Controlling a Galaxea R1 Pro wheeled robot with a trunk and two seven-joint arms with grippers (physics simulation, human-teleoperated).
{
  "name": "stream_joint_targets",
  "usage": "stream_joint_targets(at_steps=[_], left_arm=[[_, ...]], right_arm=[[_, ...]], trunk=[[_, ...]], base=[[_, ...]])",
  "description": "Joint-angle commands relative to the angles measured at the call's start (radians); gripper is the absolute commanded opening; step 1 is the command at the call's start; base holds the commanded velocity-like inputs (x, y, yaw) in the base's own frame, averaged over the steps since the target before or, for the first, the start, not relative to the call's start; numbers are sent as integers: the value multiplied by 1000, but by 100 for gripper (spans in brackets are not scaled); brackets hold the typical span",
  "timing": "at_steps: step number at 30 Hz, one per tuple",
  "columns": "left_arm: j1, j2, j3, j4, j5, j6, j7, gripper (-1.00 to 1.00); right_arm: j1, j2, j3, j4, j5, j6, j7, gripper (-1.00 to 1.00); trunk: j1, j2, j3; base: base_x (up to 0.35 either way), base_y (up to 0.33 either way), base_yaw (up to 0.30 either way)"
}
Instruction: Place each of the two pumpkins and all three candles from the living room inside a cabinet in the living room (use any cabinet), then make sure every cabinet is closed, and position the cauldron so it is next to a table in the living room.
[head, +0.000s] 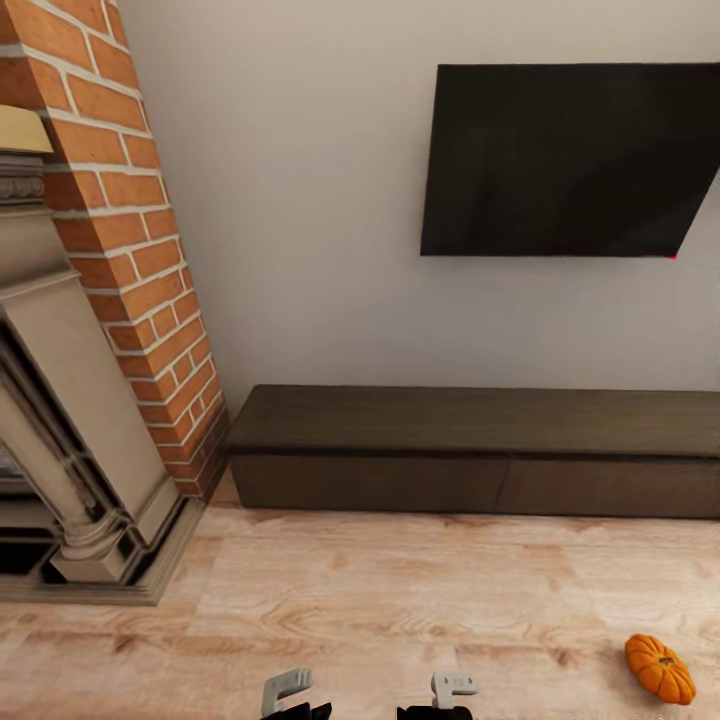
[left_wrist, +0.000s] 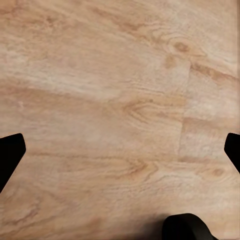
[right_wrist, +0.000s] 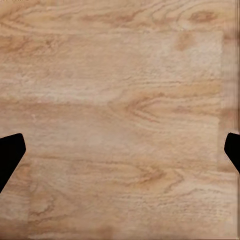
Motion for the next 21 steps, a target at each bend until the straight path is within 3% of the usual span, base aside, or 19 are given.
stream_joint_targets(at_steps=[1, 6, 14, 21], left_arm=[[0, 0, -3, -2, 11, 7, -1, 100], [0, 0, -3, -2, 11, 7, -1, 100], [0, 0, -3, -2, 10, 7, -1, 100], [0, 0, -2, -2, 12, 7, -1, 100]], right_arm=[[0, -1, 7, -2, -9, 5, -3, 100], [0, -1, 8, -5, -9, -1, -2, 100], [0, 1, 13, -7, -9, -9, -1, 100], [0, 1, 10, -12, -11, -5, -5, 100]], trunk=[[0, 0, -2], [0, 0, -8], [0, 0, -10], [0, 0, -10]], base=[[26, -15, -180], [8, -5, -158], [9, 0, -23], [178, 0, -1]])
